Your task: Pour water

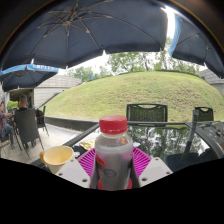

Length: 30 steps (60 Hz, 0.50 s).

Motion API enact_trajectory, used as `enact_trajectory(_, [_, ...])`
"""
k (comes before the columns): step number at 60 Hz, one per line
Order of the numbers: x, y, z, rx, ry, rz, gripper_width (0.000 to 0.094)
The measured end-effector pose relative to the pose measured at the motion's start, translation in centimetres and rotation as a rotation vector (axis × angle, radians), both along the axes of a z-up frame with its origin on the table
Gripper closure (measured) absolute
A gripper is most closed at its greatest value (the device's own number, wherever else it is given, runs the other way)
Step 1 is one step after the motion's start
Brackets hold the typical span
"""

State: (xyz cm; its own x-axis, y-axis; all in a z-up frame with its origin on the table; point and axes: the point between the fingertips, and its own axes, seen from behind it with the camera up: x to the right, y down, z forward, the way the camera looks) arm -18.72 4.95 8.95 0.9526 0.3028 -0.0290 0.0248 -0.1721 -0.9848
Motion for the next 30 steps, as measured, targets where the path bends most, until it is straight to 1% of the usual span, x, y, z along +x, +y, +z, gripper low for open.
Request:
enact_trajectory(4, [0.2,-0.3,-0.2,-0.024,-0.012,0.011,0.0396])
enact_trajectory(5, [0.1,-0.5,-0.7,-0.043,-0.017,0.008,0.0353])
enact_trajectory(8, [0.4,-1.1,-2.1,-0.118,-0.045,0.001,0.0134])
enact_trajectory(9, [0.7,-1.2,-2.1,-0.127,-0.047,-0.004,0.0081])
enact_trajectory(12, [1.3,-1.9,-1.3,-0.111,-0.034,-0.006,0.0112])
enact_trajectory(18, [2.5,-4.5,0.1,-0.066,-0.03,-0.017,0.0103])
enact_trajectory(21, [2.7,-6.2,0.6,-0.043,-0.021,-0.005,0.0103])
enact_trajectory(25, [3.0,-9.0,0.9,-0.043,-0.016,0.013,0.0105])
enact_trajectory(30, [4.2,-12.8,1.6,-0.02,-0.02,-0.002,0.0107])
